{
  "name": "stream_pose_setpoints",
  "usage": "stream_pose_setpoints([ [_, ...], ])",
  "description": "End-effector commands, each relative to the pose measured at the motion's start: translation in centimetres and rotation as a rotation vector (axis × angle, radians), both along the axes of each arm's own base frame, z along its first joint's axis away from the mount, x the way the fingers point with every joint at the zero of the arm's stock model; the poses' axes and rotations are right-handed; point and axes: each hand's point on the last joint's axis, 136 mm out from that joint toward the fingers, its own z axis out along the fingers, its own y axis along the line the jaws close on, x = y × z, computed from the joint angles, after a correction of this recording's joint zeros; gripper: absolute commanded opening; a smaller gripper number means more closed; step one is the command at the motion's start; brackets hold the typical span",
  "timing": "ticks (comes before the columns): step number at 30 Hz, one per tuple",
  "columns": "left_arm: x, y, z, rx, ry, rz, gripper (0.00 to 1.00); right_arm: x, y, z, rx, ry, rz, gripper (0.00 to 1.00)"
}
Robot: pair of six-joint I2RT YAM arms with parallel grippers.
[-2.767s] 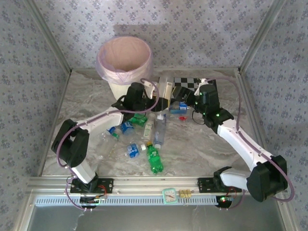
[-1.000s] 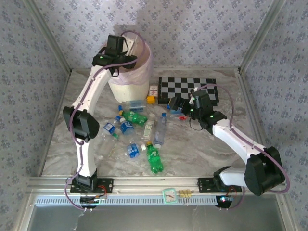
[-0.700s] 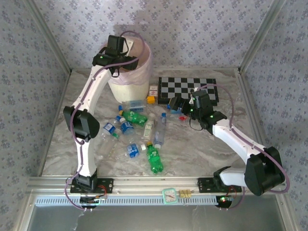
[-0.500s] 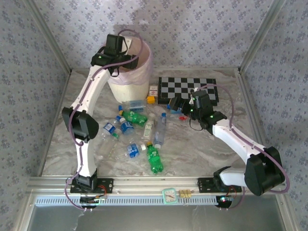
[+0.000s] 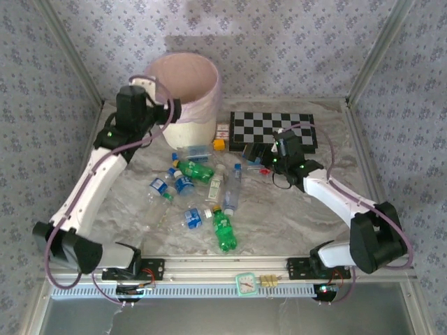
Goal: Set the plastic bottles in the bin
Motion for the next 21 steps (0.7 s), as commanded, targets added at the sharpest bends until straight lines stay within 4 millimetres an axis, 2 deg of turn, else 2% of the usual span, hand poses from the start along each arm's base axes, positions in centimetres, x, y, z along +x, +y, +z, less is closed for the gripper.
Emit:
stream_pose_setpoints([
  [1,-1.2,2.2,-0.5,-0.121,-0.052,0.130,0.98,0.9,0.9,0.9,0.014,-0.024,0.034,1.00],
  [3,-2.5,3.1,-2.5,-0.137,-0.018,0.168,0.98,1.1,1.2,0.7,0.018,-0.014,0.041,1.00],
  [8,-5.4,5.4,-9.9,-0.032,0.190,0.258,0.99,1.5,1.4,0.7,0.017,-0.008,0.043,1.00],
  [11,-7.0,5.8,-14.3,0.008,0.311,0.270,0.99,1.6,1.2,0.7,0.016,-0.010,0.033,1.00],
  [14,-8.0,6.1,-17.8,0.025,0.386,0.281,0.99,1.7,1.2,0.7,0.023,-0.007,0.026,1.00],
  [21,-8.7,6.6,-23.2,0.054,0.508,0.300,1.00,1.5,1.2,0.4,0.026,0.009,0.026,1.00],
])
